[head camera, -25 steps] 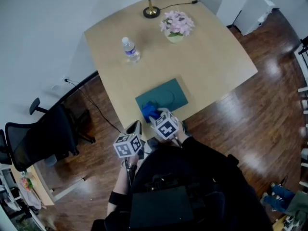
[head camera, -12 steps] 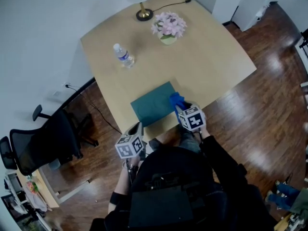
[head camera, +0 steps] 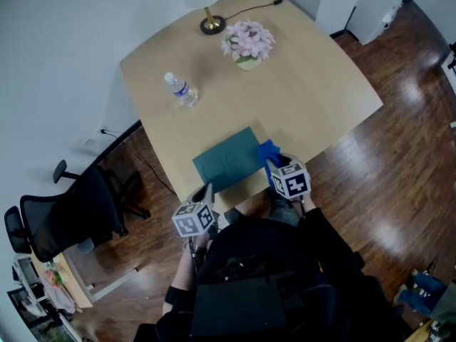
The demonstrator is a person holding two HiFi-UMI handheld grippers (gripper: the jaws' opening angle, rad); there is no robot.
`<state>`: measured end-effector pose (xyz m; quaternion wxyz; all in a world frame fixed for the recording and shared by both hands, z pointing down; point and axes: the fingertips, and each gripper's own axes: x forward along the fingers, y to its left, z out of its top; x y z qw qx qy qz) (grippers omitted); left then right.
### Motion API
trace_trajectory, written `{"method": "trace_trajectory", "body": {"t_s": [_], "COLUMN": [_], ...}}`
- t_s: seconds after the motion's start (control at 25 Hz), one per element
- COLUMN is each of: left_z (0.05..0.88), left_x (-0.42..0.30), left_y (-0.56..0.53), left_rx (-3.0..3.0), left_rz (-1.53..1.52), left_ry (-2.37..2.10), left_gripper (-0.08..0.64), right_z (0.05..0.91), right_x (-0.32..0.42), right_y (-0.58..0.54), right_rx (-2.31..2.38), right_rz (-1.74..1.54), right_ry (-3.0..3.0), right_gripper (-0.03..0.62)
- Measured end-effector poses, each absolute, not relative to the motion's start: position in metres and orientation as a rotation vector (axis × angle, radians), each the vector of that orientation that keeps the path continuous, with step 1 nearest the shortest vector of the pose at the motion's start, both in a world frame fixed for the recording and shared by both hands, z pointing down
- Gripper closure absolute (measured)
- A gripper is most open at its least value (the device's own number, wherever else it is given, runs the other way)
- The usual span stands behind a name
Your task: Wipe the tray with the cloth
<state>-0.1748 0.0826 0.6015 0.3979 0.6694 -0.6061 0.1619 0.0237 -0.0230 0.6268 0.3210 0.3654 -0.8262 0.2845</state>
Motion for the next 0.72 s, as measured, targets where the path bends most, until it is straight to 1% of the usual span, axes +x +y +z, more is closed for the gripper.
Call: {"method": "trace_trajectory", "body": {"t_s": [0.2,0.32,0.52,0.72], "left_z": [0.596,0.595,0.591,0.597], "left_x": [-0.167,-0.157,-0.131,-0.111], "left_y": [0.069,0.057,0.030,-0.002], "left_rx": [1.718,1.747,1.846,1.888], "left_rz": [0.429,0.472,0.620,0.702], "left_ry": [-1.527,-1.514,-1.462,-1.392], "left_gripper": [0.558,0.558,0.558,0.559], "right_z": [0.629,0.629,0.625,0.625], "right_x": [0.063,0.072,0.067,0.038], "right_y": [-0.029,-0.034,-0.054,-0.090], "right_rx": [1.022,1.011,0.951,0.833], "right_rz": [0.824,0.859,0.871,0.844], "right_ry": [-2.142,-2.161,-2.219,-2.285], "right_gripper": [0.489,0.489,0.489,0.489]}}
